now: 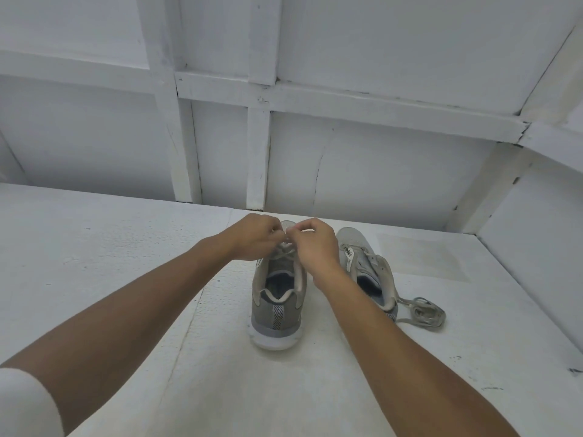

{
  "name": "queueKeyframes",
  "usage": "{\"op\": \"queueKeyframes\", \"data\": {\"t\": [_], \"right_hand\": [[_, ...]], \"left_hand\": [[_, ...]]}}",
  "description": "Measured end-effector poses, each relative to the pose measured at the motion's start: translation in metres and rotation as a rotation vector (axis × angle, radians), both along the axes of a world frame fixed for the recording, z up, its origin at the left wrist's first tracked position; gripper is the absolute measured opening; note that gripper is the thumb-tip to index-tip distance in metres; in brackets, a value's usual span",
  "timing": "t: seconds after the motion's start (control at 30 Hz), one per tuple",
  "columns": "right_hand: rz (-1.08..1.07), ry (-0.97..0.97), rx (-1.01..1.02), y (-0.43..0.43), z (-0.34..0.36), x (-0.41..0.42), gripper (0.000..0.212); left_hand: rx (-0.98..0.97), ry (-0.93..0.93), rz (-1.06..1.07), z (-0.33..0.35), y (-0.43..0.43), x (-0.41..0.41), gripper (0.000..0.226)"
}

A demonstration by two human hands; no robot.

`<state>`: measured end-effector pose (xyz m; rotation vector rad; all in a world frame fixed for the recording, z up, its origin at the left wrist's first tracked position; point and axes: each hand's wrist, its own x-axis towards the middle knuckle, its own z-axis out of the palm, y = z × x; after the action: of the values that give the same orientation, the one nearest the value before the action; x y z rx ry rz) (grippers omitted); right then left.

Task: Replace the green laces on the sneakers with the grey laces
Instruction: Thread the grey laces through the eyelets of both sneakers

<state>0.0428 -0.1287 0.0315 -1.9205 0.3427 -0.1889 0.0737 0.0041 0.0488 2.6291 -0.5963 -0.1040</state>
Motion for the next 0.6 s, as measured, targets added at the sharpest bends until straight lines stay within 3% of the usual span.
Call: {"op": "queueKeyframes", "data": {"t": [0.33, 0.5, 0.6], "right_hand": [[0.308, 0.108, -0.297, -0.006, 0.001, -0.002, 0.015], [0.274, 0.136, -0.151, -0.006, -0.005, 0.000, 0.016], [0.211, 0.015, -0.160, -0.006, -0.010, -0.002, 0.017]], "left_hand": [[0.109, -0.061, -0.103, 0.017, 0.009, 0.009, 0.018], [0.059, -0.011, -0.155, 0.022, 0.013, 0.010, 0.018], [-0.003, 0.031, -0.146, 0.019, 0.015, 0.010, 0.017]]}}
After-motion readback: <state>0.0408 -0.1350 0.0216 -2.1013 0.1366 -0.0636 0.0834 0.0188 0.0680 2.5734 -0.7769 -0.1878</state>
